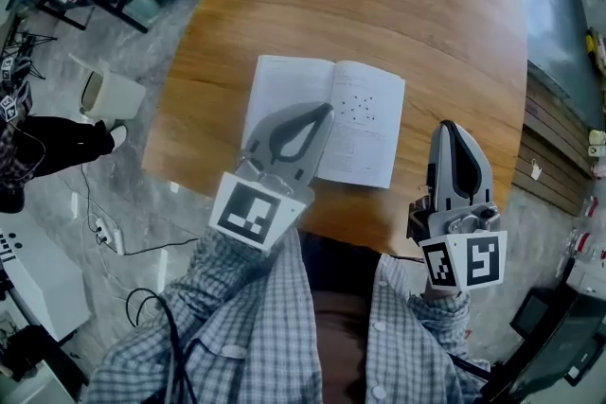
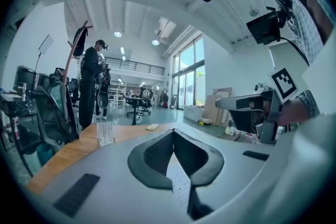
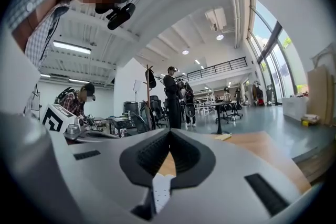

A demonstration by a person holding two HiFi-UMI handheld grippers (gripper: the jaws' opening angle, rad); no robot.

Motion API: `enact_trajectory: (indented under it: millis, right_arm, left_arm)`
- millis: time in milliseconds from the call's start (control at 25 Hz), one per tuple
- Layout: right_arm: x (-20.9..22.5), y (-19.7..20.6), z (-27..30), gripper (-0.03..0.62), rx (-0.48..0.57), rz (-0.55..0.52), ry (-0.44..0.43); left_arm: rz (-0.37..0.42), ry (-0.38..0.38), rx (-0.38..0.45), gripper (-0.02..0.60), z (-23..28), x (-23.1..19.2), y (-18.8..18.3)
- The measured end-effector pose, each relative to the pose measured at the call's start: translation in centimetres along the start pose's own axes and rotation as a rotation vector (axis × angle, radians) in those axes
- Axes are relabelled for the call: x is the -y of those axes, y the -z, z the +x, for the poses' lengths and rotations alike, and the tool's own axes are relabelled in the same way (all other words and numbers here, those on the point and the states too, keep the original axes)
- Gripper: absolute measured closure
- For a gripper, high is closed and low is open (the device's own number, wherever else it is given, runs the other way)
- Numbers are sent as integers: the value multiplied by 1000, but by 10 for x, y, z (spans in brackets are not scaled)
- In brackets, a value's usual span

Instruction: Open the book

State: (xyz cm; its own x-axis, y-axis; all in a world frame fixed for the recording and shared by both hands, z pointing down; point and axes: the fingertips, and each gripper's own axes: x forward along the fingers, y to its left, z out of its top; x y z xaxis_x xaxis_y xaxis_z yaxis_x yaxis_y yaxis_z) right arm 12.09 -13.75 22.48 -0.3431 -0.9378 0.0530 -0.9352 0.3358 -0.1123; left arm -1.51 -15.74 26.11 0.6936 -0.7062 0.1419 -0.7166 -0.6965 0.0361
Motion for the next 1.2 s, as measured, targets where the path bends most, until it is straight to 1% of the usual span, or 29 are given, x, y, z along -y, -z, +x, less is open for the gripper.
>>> enact_trajectory:
  millis: [160, 360, 600, 1200]
  right_arm:
    - [-4, 0, 1, 574, 8, 15, -22]
    - [-2, 1, -3, 574, 3, 2, -21]
    - [-4, 7, -5, 574, -22, -58, -33]
    - [-9, 9, -5, 575, -33, -61, -52]
  left_arm:
    - [10, -3, -9, 572, -1, 3, 2]
    - [17, 8, -9, 572, 0, 8, 1]
    - [21, 14, -7, 572, 1, 14, 1]
    - [22, 3, -6, 572, -3, 14, 2]
